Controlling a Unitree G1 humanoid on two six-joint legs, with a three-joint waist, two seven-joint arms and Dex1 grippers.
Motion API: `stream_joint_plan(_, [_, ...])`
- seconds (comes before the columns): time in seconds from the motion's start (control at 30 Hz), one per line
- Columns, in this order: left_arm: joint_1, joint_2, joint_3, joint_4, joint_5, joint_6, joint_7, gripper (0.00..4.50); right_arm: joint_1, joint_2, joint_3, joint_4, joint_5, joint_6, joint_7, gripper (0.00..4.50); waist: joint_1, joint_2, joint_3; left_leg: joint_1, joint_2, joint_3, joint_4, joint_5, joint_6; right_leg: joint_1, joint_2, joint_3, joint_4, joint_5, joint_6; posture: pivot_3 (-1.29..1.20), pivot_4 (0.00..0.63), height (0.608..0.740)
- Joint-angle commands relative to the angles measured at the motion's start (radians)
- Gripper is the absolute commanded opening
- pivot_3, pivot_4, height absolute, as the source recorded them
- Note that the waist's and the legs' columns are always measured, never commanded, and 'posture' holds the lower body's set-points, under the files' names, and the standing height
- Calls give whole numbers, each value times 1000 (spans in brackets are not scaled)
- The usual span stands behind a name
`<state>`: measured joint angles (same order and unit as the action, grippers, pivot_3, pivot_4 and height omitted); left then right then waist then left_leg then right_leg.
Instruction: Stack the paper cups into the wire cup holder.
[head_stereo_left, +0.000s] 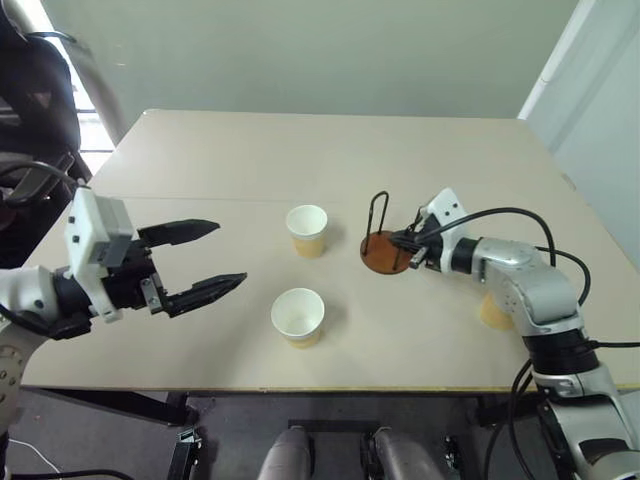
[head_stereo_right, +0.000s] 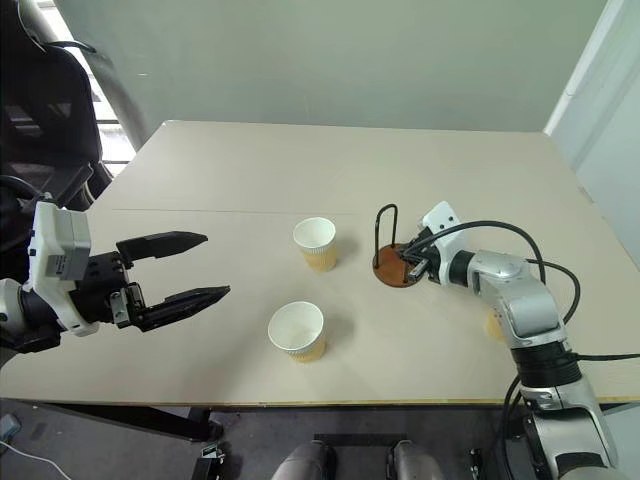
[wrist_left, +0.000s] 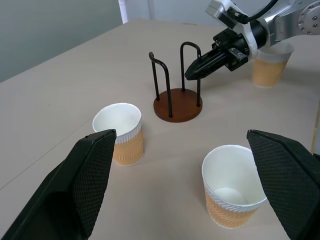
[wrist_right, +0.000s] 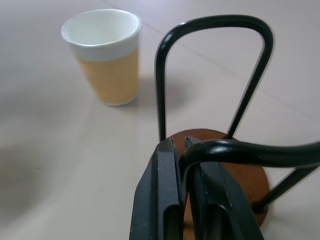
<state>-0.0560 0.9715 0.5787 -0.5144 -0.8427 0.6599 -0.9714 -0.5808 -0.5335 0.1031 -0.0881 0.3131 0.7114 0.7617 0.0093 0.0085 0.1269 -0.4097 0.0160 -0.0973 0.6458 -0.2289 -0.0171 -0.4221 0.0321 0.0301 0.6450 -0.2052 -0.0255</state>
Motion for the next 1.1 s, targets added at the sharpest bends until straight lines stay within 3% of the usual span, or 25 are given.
stream_joint_plan(0.03, [-14,17,20,-18,-15,-9,1,4500,36,-69,-35,-106,88,-3,131,11,1,0,0,0,0,0,0,0,0,0,0,0,0,0,0,0,150,740])
stream_joint_plan(0.17, [-10,36,22,-19,-54,12,-41,4500,147,-228,-38,-218,210,-1,373,11,4,-2,-1,-2,0,0,0,-2,0,0,0,0,-1,-1,1,0,150,740])
stream_joint_plan(0.33, [18,66,24,-22,-96,54,-80,4500,229,-279,2,-299,235,-46,460,11,-5,-4,-2,1,0,0,0,-4,-2,2,0,0,-1,-5,1,0,150,740])
stream_joint_plan(0.73, [73,91,38,-46,-115,76,-105,4500,306,-305,40,-280,167,-197,505,11,-6,-7,-3,7,0,0,1,-3,0,9,1,1,-1,-11,-5,0,150,740])
stream_joint_plan(1.1, [66,92,18,-43,-99,67,-100,4500,277,-331,75,-252,129,-182,506,11,-6,-8,-4,10,0,0,1,-3,0,12,1,2,-1,-11,-5,0,150,740])
